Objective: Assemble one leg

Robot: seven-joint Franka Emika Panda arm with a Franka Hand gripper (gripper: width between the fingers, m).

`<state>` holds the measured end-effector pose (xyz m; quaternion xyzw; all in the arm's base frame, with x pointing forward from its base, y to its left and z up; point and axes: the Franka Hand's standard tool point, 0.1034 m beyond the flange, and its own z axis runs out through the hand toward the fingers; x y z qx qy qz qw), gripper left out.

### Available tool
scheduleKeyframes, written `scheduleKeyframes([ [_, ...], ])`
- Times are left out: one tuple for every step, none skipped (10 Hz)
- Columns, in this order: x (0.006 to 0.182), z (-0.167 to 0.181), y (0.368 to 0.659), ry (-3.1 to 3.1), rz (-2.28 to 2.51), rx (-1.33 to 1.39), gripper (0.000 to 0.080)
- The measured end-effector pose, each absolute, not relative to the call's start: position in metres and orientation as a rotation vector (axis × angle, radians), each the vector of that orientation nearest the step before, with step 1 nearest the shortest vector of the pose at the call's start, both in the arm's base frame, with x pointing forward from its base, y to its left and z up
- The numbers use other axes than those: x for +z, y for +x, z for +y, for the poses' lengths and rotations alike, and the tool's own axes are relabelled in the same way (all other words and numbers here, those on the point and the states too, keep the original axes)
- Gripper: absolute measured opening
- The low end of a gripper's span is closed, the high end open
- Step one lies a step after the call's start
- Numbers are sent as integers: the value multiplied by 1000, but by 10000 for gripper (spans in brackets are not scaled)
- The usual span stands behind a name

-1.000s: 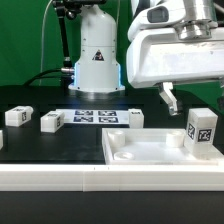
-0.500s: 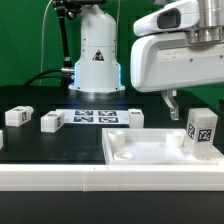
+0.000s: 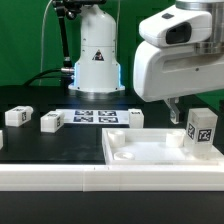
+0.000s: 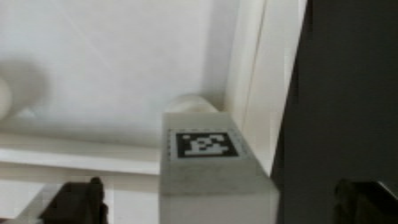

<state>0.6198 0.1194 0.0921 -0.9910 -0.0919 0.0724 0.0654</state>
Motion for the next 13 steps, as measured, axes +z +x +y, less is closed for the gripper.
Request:
scheduleKeyframes([
  [89,117,620,-2991,-272,216,649],
  [85,117,620,-2992,-268,205,649],
  [82,117,621,-2994,-266,194,649],
  [82,117,621,-2994,-267,193,526],
  [82,117,621,-2993,-267,193,379],
  [82,115,621,-2995,-266,193,379],
  [82,115,621,-2996,-264,193,292],
  [81,115,621,-2996,-263,193,292],
  [81,115,621,-3000,-226,196,292],
  [81,115,621,-3000,-228,196,292],
  [81,115,621,-3001,-210,197,292],
  [81,115,621,-3020,50,197,292],
  [80,116,620,-3020,212,187,292],
])
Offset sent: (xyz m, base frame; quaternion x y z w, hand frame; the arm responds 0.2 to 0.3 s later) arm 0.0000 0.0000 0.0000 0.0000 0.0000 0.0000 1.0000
